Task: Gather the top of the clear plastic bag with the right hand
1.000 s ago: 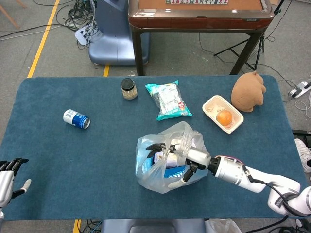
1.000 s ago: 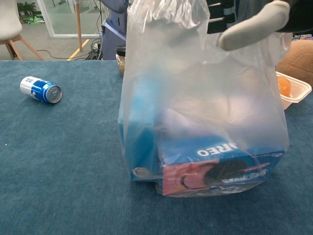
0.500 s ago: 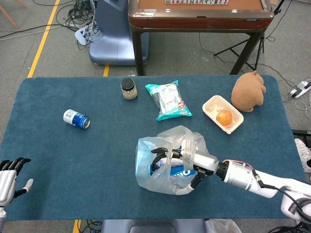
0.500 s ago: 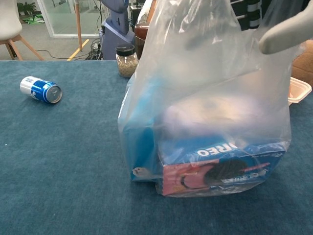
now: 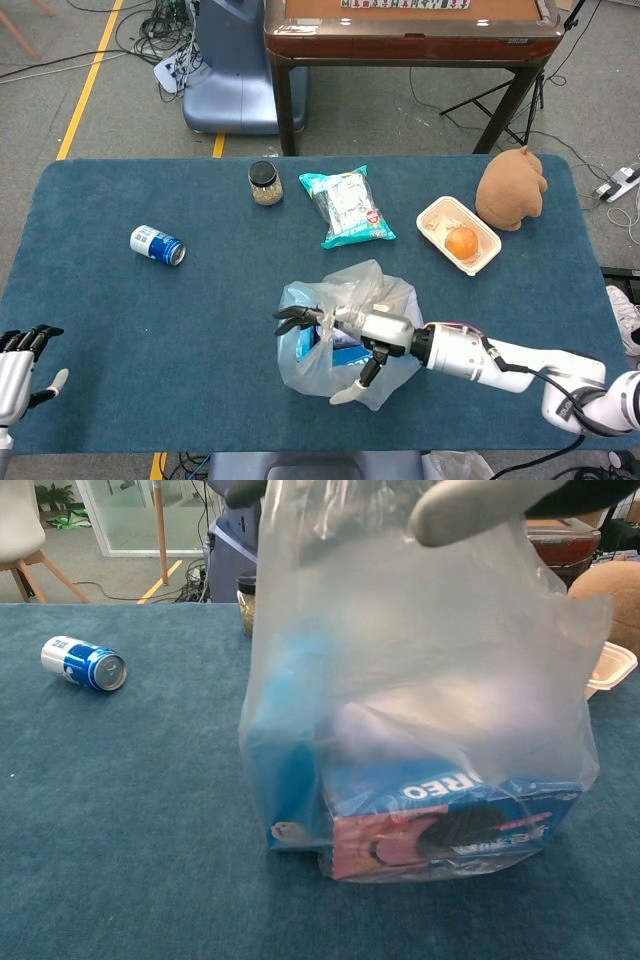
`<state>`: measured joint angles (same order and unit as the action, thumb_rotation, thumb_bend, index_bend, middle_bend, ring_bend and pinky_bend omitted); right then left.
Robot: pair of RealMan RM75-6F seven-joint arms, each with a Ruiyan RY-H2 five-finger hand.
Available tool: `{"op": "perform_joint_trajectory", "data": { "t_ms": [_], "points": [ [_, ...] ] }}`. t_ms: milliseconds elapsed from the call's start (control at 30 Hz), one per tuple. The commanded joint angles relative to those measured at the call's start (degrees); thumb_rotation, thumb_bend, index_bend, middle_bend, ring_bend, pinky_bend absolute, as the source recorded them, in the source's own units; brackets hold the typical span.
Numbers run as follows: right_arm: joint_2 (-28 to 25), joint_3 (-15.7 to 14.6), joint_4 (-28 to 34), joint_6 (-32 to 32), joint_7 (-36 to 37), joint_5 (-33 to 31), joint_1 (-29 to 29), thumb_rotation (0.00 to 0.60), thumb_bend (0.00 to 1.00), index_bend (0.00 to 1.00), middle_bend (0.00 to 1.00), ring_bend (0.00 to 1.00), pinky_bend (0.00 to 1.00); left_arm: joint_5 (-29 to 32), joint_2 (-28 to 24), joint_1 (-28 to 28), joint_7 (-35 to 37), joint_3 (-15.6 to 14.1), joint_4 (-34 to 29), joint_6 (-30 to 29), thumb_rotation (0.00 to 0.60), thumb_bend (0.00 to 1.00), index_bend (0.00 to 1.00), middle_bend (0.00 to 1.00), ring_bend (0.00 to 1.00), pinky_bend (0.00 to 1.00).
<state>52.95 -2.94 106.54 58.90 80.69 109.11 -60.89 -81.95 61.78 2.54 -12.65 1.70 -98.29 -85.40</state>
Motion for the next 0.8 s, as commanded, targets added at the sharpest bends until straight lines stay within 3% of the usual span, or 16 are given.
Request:
{"op": "perform_joint_trajectory", "data": {
  "t_ms": [33, 800],
  "points": [
    [1.4, 0.6, -0.8, 0.5, 1.7, -0.7, -0.6, 0.6, 0.0, 0.0, 0.14, 0.08, 0.15, 0.0, -0.1, -0.1, -0.1, -0.1, -0.1, -0.1, 0.6, 0.25, 0.28, 0.25, 0.29, 0.16],
    [2.4, 1.8, -3.8, 7.6, 10.0, -4.5, 1.1, 0.6, 0.0, 0.0, 0.16, 0.08, 0.15, 0.0, -0.5, -0.3, -0.3, -0.2, -0.7, -0.2, 0.6, 0.25, 0.28, 0.25, 0.29, 0.16]
  ]
}}
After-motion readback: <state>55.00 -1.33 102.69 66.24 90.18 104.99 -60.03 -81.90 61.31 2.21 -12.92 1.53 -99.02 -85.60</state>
